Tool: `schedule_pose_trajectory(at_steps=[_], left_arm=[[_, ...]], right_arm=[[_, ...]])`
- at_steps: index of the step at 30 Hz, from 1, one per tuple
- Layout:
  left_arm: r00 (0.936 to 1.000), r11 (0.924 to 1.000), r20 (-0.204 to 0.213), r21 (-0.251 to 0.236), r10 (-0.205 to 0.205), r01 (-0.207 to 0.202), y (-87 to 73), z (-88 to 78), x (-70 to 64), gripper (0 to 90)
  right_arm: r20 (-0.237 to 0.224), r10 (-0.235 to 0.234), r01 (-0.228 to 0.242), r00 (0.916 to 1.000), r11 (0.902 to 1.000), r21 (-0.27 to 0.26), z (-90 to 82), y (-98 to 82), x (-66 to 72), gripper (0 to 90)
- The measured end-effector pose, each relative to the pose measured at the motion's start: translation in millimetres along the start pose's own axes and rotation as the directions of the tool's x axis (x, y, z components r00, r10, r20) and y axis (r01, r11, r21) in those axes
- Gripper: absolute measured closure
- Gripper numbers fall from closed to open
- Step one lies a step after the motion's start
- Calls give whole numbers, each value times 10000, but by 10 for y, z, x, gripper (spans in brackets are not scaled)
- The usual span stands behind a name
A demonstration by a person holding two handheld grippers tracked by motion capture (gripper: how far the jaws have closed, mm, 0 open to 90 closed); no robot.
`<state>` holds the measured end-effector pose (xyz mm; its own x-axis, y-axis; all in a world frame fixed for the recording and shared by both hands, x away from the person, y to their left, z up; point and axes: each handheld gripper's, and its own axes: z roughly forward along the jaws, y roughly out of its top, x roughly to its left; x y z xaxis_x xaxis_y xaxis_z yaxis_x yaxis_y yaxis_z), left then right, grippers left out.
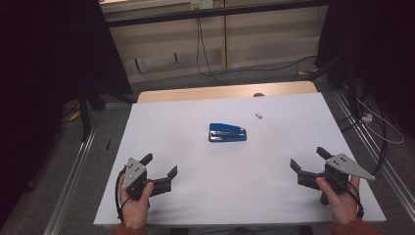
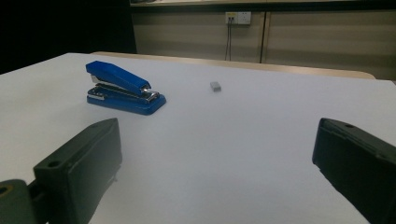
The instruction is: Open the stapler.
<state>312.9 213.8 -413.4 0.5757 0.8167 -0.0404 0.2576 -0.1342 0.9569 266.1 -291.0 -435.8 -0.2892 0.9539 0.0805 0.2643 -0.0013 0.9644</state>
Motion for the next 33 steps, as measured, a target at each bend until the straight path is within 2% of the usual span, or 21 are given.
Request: schedule_pose_trajectory(at_steps=[3, 4, 5, 9, 15, 17, 21, 23, 27, 33], left_arm=[[10000, 10000, -10, 16, 7, -7, 0, 1, 6, 27], [9999, 9999, -90, 73, 104, -103, -1, 0, -2, 27], [9990, 9991, -141, 8, 425, -425, 7, -5, -34, 26], [9991, 9991, -6, -32, 430, -431, 25, -6, -47, 27], [9994, 9990, 4, 302, 338, -338, 15, 18, -39, 27], [9994, 9987, 159, 419, 292, -298, 13, 21, -37, 28], [9993, 9977, 140, 579, 348, -355, 14, 29, -31, 28], [9993, 9969, 193, 715, 327, -340, 19, 39, -18, 30], [9989, 9962, 227, 765, 410, -426, 17, 41, -5, 41], [9996, 9964, 128, 801, 263, -272, 20, 46, 21, 41]], right_arm=[[-106, -46, 47, 9999, 10000, 53, 6, -2, -1, 10], [-185, -142, 144, 9997, 9999, 90, 13, -2, 20, 7], [-200, -259, 261, 9995, 9996, 123, 15, -3, 31, 4], [-397, -174, 187, 9991, 9992, 347, 40, -17, 64, 3], [-669, -170, 195, 9976, 9991, 371, 52, -15, 72, 6], [-769, -206, 238, 9968, 9989, 402, 57, -16, 74, 6], [-1133, -510, 574, 9922, 9969, 539, 78, -21, 155, 11], [-1372, -802, 891, 9873, 9942, 603, 92, -24, 198, 20], [-1610, -770, 885, 9839, 9939, 653, 118, -23, 230, 22], [-1916, -350, 506, 9809, 9957, 772, 158, -18, 261, 30]])
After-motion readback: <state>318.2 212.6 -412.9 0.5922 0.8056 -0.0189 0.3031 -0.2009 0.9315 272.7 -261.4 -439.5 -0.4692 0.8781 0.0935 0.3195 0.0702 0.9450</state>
